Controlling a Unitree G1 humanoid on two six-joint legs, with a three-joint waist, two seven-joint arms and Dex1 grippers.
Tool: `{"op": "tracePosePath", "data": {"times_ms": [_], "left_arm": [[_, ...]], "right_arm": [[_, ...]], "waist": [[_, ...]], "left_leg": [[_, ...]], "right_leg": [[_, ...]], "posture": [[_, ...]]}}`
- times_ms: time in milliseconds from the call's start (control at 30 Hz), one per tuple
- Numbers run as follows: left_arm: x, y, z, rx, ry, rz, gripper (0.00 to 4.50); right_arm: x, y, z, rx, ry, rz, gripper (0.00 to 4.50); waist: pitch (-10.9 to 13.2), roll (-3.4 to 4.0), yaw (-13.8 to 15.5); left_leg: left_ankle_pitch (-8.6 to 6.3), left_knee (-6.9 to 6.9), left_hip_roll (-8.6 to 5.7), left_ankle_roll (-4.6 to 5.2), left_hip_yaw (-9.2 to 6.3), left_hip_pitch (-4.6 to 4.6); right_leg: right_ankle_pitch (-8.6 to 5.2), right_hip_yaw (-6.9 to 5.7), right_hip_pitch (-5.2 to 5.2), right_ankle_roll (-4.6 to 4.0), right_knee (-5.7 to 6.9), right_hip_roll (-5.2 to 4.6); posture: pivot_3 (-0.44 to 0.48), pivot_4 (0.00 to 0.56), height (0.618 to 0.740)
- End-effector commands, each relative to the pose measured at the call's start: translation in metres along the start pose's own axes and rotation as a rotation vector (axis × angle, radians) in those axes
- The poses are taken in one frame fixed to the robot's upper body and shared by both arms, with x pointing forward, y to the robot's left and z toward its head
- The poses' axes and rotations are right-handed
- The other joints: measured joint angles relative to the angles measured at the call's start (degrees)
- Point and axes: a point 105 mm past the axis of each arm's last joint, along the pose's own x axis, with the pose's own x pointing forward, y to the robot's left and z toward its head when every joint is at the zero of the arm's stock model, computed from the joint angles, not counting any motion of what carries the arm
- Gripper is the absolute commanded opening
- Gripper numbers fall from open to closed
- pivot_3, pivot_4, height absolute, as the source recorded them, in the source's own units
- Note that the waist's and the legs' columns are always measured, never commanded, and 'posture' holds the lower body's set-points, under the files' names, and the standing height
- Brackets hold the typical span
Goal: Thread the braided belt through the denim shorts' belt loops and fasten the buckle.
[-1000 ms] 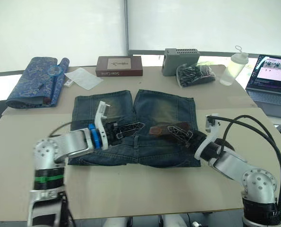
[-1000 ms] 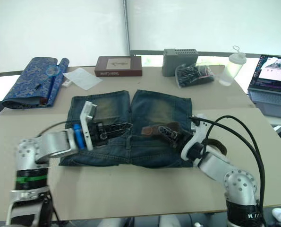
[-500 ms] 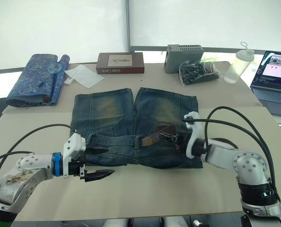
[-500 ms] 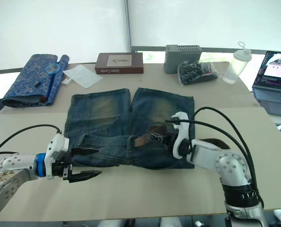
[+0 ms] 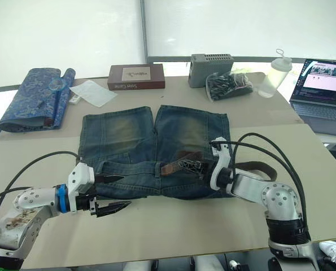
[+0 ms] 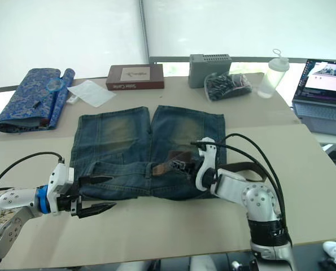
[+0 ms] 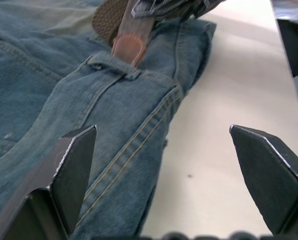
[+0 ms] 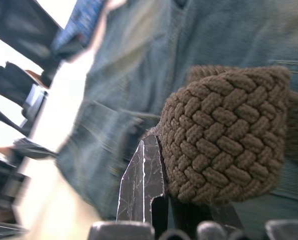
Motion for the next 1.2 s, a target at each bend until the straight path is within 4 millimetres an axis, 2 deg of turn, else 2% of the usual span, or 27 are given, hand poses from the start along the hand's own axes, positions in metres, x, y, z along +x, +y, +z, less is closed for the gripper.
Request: {"op": "tracePosePath", "data": {"times_ms": [33,200,367,467,567,800,933,1100,1200], "left_arm": [[-0.004,0.005,0.005,0.022,-0.026,0.034,4.48],[-0.002,0.009,0.005,0.017,-0.036,0.048,4.48],[-0.001,0.009,0.006,0.012,-0.043,0.053,4.48],[-0.001,0.008,0.006,0.007,-0.045,0.053,4.48],[-0.001,0.008,0.005,0.004,-0.046,0.055,4.48],[0.000,0.008,0.003,-0.005,-0.043,0.068,4.48],[-0.001,0.010,-0.001,-0.018,-0.026,0.092,4.48],[-0.001,0.010,-0.007,-0.028,-0.001,0.108,4.48],[0.000,0.009,-0.008,-0.032,0.004,0.111,4.48]], "right_arm": [[0.002,0.007,0.002,0.013,-0.002,0.025,0.00],[0.012,0.005,-0.005,0.033,0.021,0.011,0.00],[0.009,0.009,0.010,0.117,-0.042,0.062,0.00],[0.005,0.012,0.010,0.133,-0.039,0.085,0.00],[0.003,0.012,0.007,0.141,-0.026,0.093,0.00],[0.016,-0.001,-0.022,0.012,0.106,-0.011,0.00],[0.022,-0.004,-0.024,-0.004,0.096,-0.028,0.00],[0.030,0.006,-0.019,0.082,0.053,0.049,0.00],[0.035,0.006,-0.021,0.057,0.063,0.036,0.00]], "waist": [[0.00,0.00,-0.02],[0.00,0.00,-0.21],[0.00,0.00,-0.32],[0.00,0.00,-0.27],[0.00,0.00,-0.18],[0.00,0.00,-0.18],[-0.01,-0.01,-0.28],[-0.01,-0.01,-0.30],[-0.01,0.00,-0.30]], "left_leg": [[0.00,0.00,0.01,0.00,0.01,0.01],[0.01,0.00,0.08,-0.03,0.05,0.01],[0.03,0.00,0.19,-0.08,0.07,0.03],[0.03,0.00,0.19,-0.08,0.06,0.02],[0.03,0.01,0.19,-0.08,0.08,0.02],[0.04,0.04,0.19,-0.10,0.09,0.04],[0.04,0.04,0.19,-0.10,0.14,0.05],[0.04,0.05,0.19,-0.10,0.14,0.06],[0.05,0.05,0.19,-0.11,0.14,0.07]], "right_leg": [[0.00,0.03,0.00,0.00,0.02,0.17],[0.06,0.10,-0.05,-0.09,0.07,0.32],[0.10,0.18,-0.12,-0.17,0.17,0.46],[0.10,0.17,-0.12,-0.17,0.22,0.46],[0.10,0.17,-0.11,-0.17,0.21,0.45],[0.09,0.17,-0.13,-0.17,0.36,0.48],[0.09,0.19,-0.17,-0.18,0.57,0.50],[0.09,0.20,-0.17,-0.18,0.59,0.53],[0.09,0.20,-0.18,-0.18,0.61,0.52]], "posture": [[0.000,0.150,0.740],[0.000,0.150,0.740],[0.000,0.150,0.740],[0.000,0.150,0.740],[0.000,0.150,0.740],[0.000,0.150,0.740],[0.000,0.150,0.740],[0.000,0.150,0.740],[0.000,0.150,0.740]]}}
